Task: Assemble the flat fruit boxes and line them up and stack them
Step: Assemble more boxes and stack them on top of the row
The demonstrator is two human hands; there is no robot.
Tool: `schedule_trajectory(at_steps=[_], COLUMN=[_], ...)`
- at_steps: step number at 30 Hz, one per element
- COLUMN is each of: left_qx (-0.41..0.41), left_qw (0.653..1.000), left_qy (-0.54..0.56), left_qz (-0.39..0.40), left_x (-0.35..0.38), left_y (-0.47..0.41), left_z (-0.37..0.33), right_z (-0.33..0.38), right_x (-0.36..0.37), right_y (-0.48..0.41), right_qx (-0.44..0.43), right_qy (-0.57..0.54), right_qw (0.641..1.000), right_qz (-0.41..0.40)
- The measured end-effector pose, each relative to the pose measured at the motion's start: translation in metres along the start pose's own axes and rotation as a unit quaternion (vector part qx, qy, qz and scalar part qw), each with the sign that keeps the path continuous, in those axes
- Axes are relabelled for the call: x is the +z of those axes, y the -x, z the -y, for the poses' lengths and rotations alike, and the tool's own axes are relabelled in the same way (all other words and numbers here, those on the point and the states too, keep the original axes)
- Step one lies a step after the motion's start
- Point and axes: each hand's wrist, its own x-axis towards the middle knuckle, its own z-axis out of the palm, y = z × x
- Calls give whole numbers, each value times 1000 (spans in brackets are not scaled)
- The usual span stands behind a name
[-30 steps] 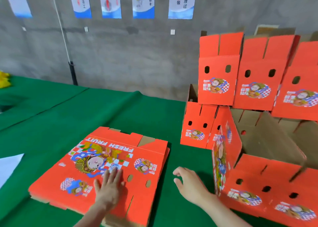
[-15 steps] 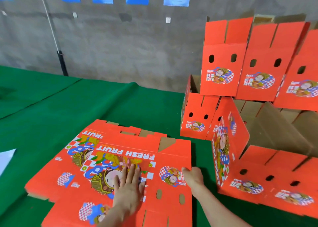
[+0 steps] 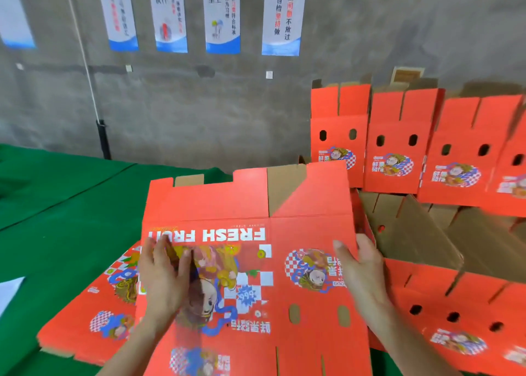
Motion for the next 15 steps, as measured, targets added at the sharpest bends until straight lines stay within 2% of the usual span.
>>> schedule_trajectory(at_steps=[3,5,8,11,12,15], left_qx=[-39,-79,-148,-203,-204,-182], left_qw=[998,982,915,798,782,778], left_qy=[42,168,330,469,481,494], left_qz=[1,44,176,319,339,341], left_x=[-11,-16,-16,-12,-10,-5], left_y=[-16,-17,-5,21,30,62], left_z=[-8,-20,-47,-79,-88,-112], right_z=[-4,-10,-16,-25,-27,-25], right_x=[-57,-93,-142,-186,-198,-228], right_y=[6,12,26,39,43,51], right_qx=[-6,-5,0,19,30,56], right_qy=[-15,-21,-18,18,33,73], right_qw=[1000,1000,999,997,995,989], right_qz=[-11,-18,-40,-71,-84,-114])
